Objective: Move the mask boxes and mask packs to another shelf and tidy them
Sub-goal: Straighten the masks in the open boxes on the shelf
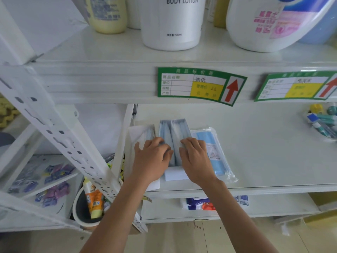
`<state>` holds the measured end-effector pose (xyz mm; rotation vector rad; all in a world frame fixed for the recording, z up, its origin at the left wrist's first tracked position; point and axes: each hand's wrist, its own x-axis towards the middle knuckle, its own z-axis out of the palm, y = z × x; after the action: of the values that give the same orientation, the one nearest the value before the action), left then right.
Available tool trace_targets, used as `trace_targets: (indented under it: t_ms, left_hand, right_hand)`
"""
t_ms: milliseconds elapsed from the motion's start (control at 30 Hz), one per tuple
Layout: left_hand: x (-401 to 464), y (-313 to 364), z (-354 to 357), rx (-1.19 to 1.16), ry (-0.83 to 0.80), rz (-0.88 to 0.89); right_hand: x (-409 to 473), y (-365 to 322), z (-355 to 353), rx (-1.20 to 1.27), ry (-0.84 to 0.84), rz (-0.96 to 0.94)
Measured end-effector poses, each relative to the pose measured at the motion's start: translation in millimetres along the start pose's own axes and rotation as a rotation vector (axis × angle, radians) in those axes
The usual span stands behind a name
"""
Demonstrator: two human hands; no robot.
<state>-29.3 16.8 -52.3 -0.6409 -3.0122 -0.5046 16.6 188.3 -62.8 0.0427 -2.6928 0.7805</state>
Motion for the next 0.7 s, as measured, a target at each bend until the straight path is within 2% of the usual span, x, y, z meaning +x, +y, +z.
trace_targets:
  t_ms: [167,700]
  left_hand:
    - [7,18,-1,0.192,0.014,-0.036]
    - [8,27,1,0.1,0.053,-0.156]
  right_hand:
    - [-7,6,-7,0.072,-0.033,-0.062]
    - [6,19,-12,0.148,-0.052,0.0]
